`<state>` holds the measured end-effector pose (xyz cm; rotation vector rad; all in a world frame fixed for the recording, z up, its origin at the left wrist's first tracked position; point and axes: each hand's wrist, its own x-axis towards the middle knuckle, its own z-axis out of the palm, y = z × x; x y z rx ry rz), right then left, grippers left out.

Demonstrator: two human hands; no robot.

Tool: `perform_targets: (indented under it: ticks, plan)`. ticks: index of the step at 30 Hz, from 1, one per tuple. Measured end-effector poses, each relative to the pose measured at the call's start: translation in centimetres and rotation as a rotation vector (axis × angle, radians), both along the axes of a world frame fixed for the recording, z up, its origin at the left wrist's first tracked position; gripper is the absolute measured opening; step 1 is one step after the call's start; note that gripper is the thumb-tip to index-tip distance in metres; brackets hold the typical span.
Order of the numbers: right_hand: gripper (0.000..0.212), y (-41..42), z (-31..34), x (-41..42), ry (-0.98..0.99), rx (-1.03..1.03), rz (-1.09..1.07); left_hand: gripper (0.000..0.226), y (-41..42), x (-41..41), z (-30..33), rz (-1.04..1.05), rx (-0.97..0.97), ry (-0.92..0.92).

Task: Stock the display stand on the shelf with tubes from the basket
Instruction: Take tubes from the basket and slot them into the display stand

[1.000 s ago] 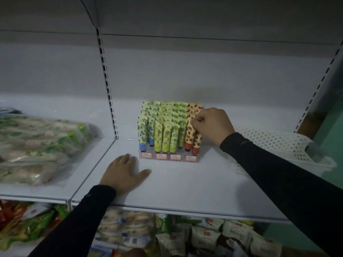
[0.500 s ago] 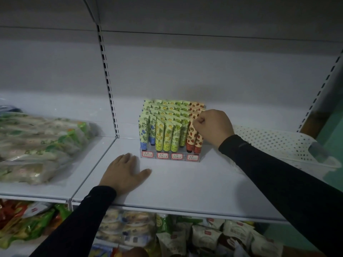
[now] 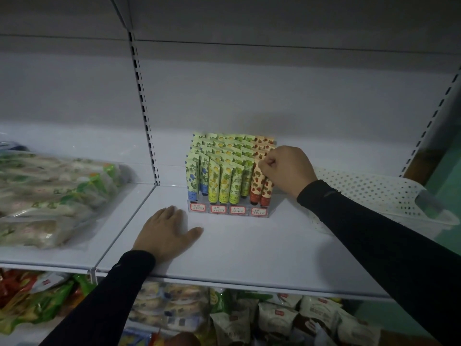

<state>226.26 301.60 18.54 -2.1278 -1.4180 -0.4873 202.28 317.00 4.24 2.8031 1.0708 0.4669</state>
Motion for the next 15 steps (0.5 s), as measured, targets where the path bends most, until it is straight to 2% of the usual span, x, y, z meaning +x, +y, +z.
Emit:
perform_targets:
  ticks: [15]
  plan:
    - [0.029, 0.1, -0.6, -1.2, -0.035, -0.015, -0.014, 0.057, 0.4, 0.0, -0.4, -0.002, 0.012, -0.014]
